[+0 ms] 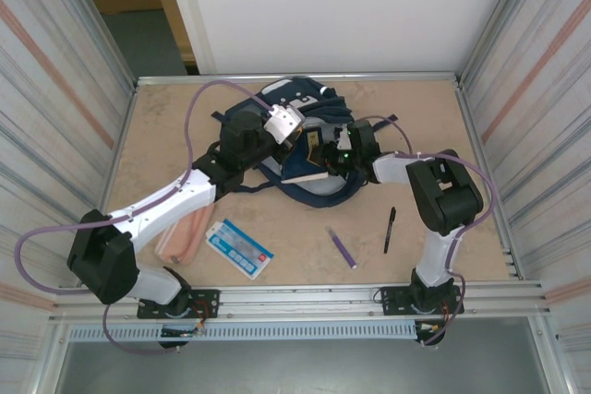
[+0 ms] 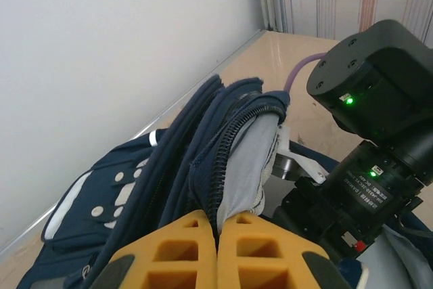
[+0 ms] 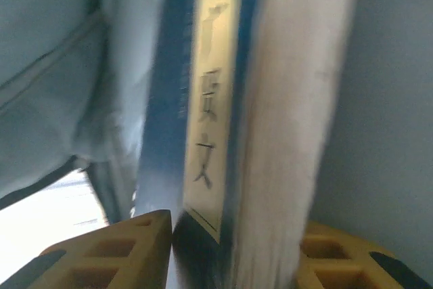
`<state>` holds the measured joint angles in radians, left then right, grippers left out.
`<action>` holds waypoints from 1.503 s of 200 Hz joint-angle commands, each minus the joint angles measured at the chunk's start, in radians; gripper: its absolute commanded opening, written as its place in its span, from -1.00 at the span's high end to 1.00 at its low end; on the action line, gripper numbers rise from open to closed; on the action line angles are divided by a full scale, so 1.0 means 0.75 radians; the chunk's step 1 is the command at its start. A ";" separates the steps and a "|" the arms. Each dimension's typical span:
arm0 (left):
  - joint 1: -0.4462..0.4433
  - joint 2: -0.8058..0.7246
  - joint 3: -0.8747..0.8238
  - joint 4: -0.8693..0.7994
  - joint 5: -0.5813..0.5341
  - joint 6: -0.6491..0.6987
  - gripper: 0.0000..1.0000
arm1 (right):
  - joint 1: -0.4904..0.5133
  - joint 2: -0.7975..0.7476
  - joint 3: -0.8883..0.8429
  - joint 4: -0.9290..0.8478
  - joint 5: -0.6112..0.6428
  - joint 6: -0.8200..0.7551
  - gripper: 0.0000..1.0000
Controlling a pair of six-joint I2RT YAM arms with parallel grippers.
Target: Pack books, pencil case, and school supplies into a backpack
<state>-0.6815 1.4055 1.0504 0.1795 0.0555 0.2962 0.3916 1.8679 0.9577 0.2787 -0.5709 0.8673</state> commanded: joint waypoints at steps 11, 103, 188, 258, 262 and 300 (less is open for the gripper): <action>0.020 -0.063 0.009 0.194 0.006 -0.026 1.00 | -0.013 -0.048 0.101 -0.324 0.234 -0.239 0.15; 0.029 -0.048 0.009 0.199 0.028 -0.037 1.00 | 0.036 -0.052 0.228 -0.291 -0.044 -0.563 1.00; 0.040 -0.071 -0.024 0.216 0.077 -0.025 1.00 | 0.201 0.048 0.418 -0.403 0.881 -1.075 0.18; 0.050 -0.050 -0.058 0.249 0.065 -0.028 1.00 | 0.205 -0.141 0.340 -0.563 0.961 -0.896 -0.13; 0.051 -0.048 -0.064 0.264 0.074 -0.028 1.00 | 0.196 -0.163 0.334 -0.587 0.923 -0.854 -0.13; 0.050 -0.035 -0.059 0.255 0.060 -0.043 1.00 | 0.241 -0.371 0.193 -0.818 0.811 -0.293 -0.09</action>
<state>-0.6479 1.4059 0.9977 0.2893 0.0898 0.2790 0.5411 1.7000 1.1534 -0.1860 0.1066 0.3191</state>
